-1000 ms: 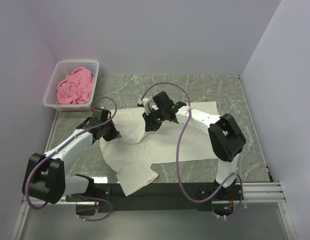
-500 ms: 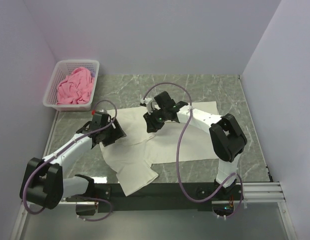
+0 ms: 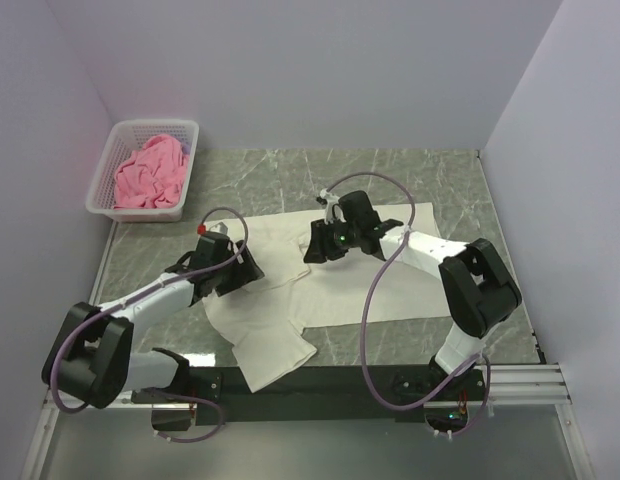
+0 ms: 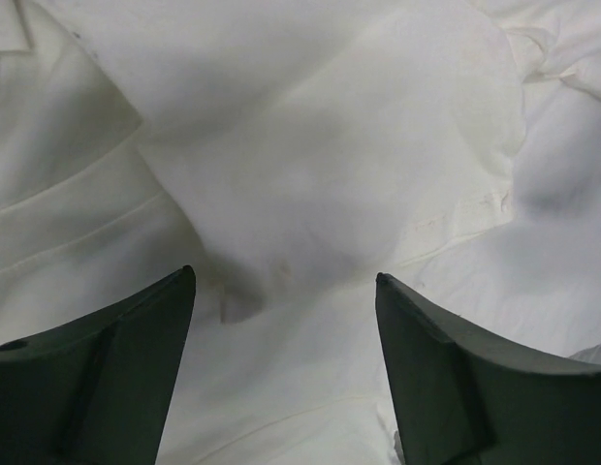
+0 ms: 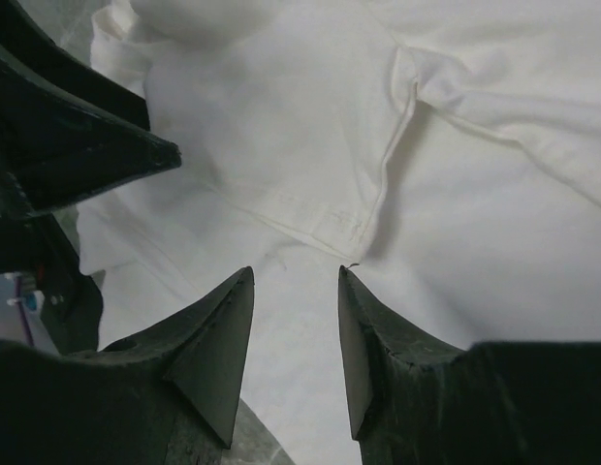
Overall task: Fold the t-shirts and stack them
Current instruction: Fold the tshirt
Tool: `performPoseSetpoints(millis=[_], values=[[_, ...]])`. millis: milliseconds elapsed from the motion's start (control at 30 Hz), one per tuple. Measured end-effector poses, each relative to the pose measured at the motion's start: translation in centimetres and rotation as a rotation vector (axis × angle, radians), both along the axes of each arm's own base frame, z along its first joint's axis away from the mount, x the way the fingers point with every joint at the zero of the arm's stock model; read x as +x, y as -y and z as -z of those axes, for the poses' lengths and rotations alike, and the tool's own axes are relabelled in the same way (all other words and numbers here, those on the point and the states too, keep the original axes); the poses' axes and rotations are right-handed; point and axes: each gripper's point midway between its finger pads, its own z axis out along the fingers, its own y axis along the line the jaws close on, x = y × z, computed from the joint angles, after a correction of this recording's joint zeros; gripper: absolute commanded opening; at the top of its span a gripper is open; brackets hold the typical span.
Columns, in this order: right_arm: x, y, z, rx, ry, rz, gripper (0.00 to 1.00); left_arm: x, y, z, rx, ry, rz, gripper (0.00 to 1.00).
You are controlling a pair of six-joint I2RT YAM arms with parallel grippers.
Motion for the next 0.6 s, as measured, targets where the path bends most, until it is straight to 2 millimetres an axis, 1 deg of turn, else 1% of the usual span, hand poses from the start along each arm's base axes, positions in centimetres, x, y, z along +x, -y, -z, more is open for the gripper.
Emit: performPoseSetpoints(millis=[33,100,133,200,233,300,333,400,433,533,600], values=[[-0.1,-0.1,0.0,0.009,-0.011,0.01,0.47,0.1,0.2,0.2,0.0,-0.001,0.005,0.73],[0.0,-0.4,-0.1,0.036,-0.024,0.031,0.46,0.1,0.5,0.6,0.002,-0.004,0.013,0.7],[0.1,-0.6,-0.3,0.051,-0.027,0.04,0.46,0.1,0.6,0.8,0.003,-0.009,0.018,0.65],[0.2,-0.8,-0.4,0.077,-0.038,0.058,0.45,-0.1,1.0,1.0,0.004,-0.016,0.027,0.59],[0.3,-0.9,-0.5,0.087,-0.046,0.067,0.45,-0.2,1.2,1.1,0.003,-0.017,0.032,0.52],[0.5,-1.0,-0.6,0.105,-0.052,0.085,0.45,-0.3,1.5,1.0,-0.005,-0.021,0.036,0.44],[0.7,-0.9,-0.6,0.112,-0.059,0.096,0.45,-0.4,1.7,1.0,-0.008,-0.021,0.039,0.36],[1.1,-0.8,-0.5,0.122,-0.074,0.119,0.44,-0.6,2.0,0.8,-0.013,-0.028,0.04,0.28],[1.3,-0.8,-0.4,0.127,-0.081,0.131,0.44,-0.7,2.0,0.7,-0.014,-0.03,0.041,0.22],[1.8,-0.4,0.6,0.125,-0.119,0.168,0.43,-0.7,2.2,-0.1,-0.026,-0.026,0.033,0.13],[1.7,-0.3,1.5,0.113,-0.149,0.183,0.43,-0.6,2.3,-0.7,-0.036,-0.015,0.028,0.11]])
